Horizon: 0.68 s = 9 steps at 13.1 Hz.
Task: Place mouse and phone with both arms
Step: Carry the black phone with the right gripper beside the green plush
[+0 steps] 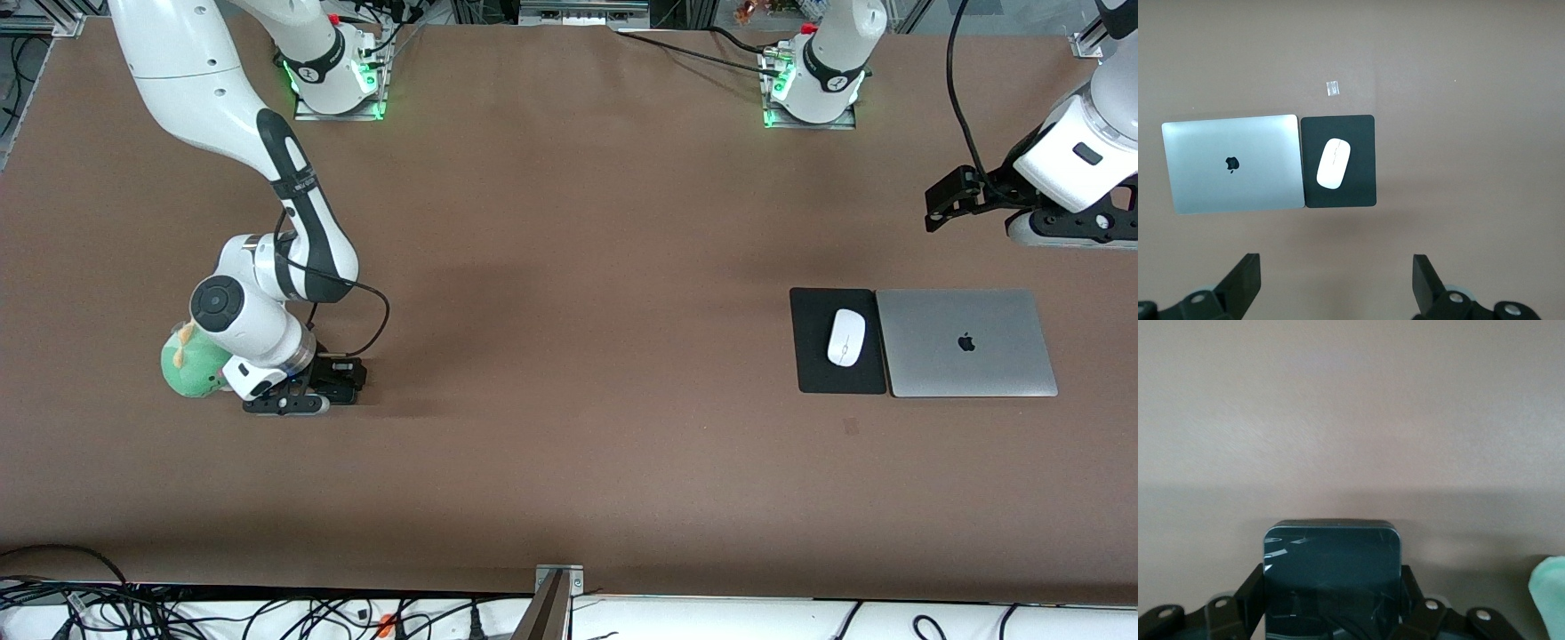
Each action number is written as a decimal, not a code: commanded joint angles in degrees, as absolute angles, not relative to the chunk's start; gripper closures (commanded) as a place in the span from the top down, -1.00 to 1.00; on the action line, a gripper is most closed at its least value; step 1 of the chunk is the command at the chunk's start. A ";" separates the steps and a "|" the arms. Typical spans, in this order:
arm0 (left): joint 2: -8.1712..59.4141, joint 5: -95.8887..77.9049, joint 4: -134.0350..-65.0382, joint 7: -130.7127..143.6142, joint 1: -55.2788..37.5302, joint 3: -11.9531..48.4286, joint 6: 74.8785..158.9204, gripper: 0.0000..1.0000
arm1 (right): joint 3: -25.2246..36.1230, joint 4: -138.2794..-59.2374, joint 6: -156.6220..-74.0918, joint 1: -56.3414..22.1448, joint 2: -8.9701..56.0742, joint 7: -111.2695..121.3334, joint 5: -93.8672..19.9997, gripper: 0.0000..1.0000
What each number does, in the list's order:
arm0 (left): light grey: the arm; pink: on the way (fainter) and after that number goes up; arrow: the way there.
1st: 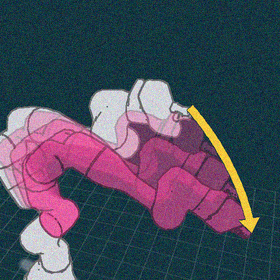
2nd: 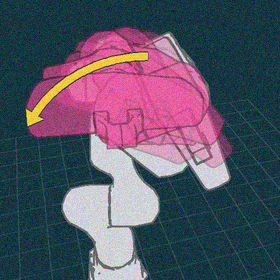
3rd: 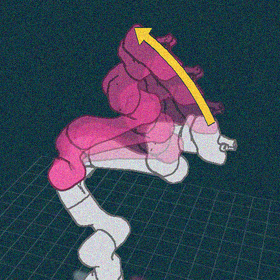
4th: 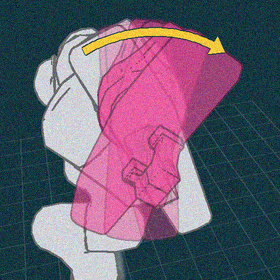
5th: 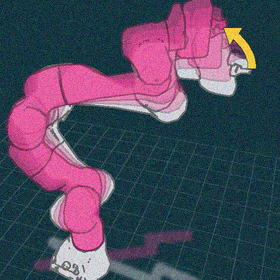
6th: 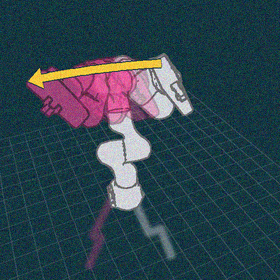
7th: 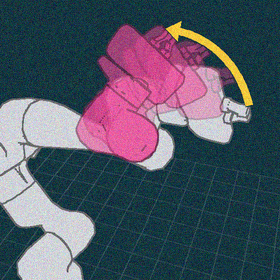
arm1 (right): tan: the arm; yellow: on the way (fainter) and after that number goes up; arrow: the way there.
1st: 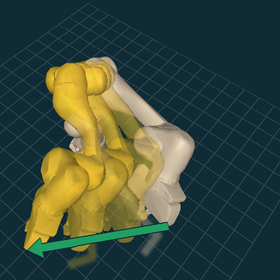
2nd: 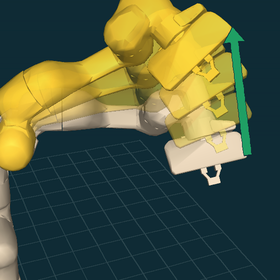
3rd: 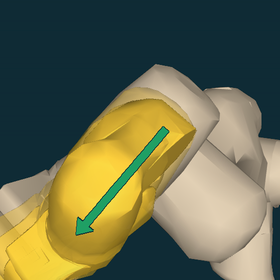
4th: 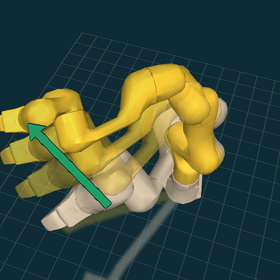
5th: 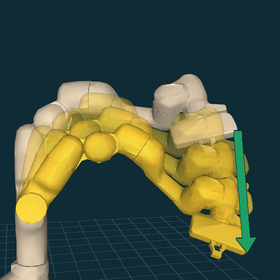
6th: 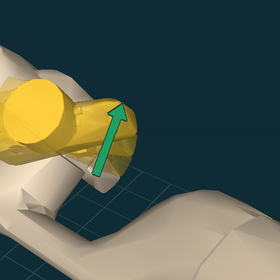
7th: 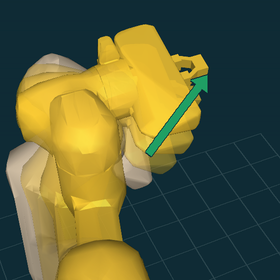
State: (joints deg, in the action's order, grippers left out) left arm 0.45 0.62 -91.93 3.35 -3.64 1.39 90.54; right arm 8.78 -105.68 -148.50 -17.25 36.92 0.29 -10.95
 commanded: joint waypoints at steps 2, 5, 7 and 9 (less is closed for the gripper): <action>1.05 1.58 -91.06 4.39 -3.96 0.97 90.62 1.00 | 7.91 -110.30 -150.73 -14.78 34.63 6.50 -12.22 -0.76; 1.05 1.58 -90.36 4.31 -3.96 0.97 90.88 1.00 | 7.91 -110.91 -150.99 -14.24 34.72 7.64 -12.22 -0.64; 1.75 1.50 -89.56 4.22 -3.43 0.88 90.88 1.00 | 7.91 -110.92 -151.61 -13.71 34.89 7.65 -12.30 0.99; 1.93 1.49 -89.56 4.31 -3.16 0.88 90.79 1.00 | 7.91 -110.39 -151.26 -13.71 34.63 6.95 -12.30 1.00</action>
